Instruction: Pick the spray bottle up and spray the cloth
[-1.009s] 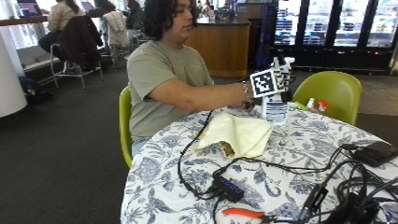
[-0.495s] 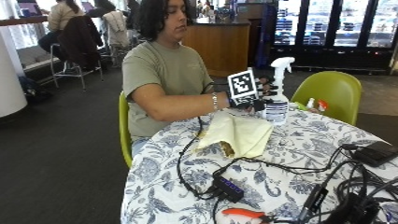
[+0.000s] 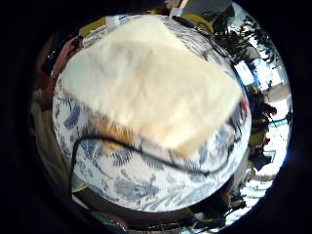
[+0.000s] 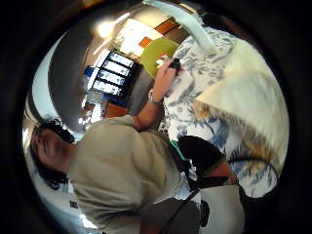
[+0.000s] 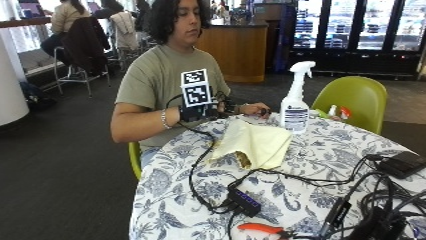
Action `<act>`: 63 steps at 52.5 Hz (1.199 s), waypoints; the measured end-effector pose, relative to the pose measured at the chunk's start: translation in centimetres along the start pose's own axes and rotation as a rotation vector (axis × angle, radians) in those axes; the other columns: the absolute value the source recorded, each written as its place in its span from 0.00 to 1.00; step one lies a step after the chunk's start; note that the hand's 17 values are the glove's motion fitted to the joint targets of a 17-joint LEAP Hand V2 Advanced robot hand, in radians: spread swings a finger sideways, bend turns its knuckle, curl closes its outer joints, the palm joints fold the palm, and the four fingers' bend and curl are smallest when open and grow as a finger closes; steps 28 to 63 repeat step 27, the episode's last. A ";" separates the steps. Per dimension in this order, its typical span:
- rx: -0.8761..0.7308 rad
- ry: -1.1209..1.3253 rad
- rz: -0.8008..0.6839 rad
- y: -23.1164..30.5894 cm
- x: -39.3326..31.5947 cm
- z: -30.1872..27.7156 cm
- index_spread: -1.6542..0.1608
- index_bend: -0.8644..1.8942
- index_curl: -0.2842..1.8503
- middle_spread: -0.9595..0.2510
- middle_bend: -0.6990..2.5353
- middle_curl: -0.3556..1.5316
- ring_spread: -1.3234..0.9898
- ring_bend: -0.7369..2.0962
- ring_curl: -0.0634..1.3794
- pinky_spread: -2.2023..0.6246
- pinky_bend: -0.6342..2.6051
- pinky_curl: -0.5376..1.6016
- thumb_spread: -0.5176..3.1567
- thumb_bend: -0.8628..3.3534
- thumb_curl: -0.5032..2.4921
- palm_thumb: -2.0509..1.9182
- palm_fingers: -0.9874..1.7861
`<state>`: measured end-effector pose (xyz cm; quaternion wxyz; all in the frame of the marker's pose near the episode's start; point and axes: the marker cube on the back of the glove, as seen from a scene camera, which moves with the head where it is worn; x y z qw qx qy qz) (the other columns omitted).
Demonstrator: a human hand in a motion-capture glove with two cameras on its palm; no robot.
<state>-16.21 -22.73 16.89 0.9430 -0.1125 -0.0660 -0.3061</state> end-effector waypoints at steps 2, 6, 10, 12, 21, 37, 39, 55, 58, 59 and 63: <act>-0.003 0.029 0.019 1.3 -0.2 -0.2 0.68 0.37 0.28 0.70 0.27 0.38 0.52 0.38 0.27 0.86 0.31 0.41 0.41 0.20 0.32 0.67 0.45; -0.019 0.062 0.049 3.5 -0.7 -0.4 0.68 0.37 0.27 0.70 0.27 0.37 0.52 0.38 0.27 0.86 0.31 0.41 0.41 0.20 0.31 0.67 0.46; -0.037 0.078 0.070 5.1 -1.1 -0.4 0.68 0.37 0.27 0.69 0.27 0.37 0.52 0.38 0.27 0.86 0.31 0.41 0.41 0.20 0.30 0.67 0.46; -0.050 0.084 0.080 5.8 -1.2 -0.4 0.68 0.37 0.27 0.69 0.27 0.37 0.52 0.38 0.27 0.86 0.31 0.41 0.41 0.20 0.30 0.66 0.46; -0.076 0.063 0.099 7.6 -2.0 0.1 0.68 0.37 0.27 0.69 0.27 0.36 0.52 0.38 0.27 0.86 0.30 0.41 0.42 0.20 0.29 0.66 0.46; -0.086 0.043 0.117 8.1 -2.1 0.3 0.68 0.37 0.27 0.70 0.27 0.36 0.52 0.38 0.27 0.86 0.30 0.41 0.42 0.20 0.29 0.66 0.46; -0.086 0.043 0.117 8.1 -2.1 0.3 0.68 0.37 0.27 0.70 0.27 0.36 0.52 0.38 0.27 0.86 0.30 0.41 0.42 0.20 0.29 0.66 0.46; -0.086 0.043 0.117 8.1 -2.1 0.3 0.68 0.37 0.27 0.70 0.27 0.36 0.52 0.38 0.27 0.86 0.30 0.41 0.42 0.20 0.29 0.66 0.46; -0.086 0.043 0.117 8.1 -2.1 0.3 0.68 0.37 0.27 0.70 0.27 0.36 0.52 0.38 0.27 0.86 0.30 0.41 0.42 0.20 0.29 0.66 0.46; -0.086 0.043 0.117 8.1 -2.1 0.3 0.68 0.37 0.27 0.70 0.27 0.36 0.52 0.38 0.27 0.86 0.30 0.41 0.42 0.20 0.29 0.66 0.46; -0.086 0.043 0.117 8.1 -2.1 0.3 0.68 0.37 0.27 0.70 0.27 0.36 0.52 0.38 0.27 0.86 0.30 0.41 0.42 0.20 0.29 0.66 0.46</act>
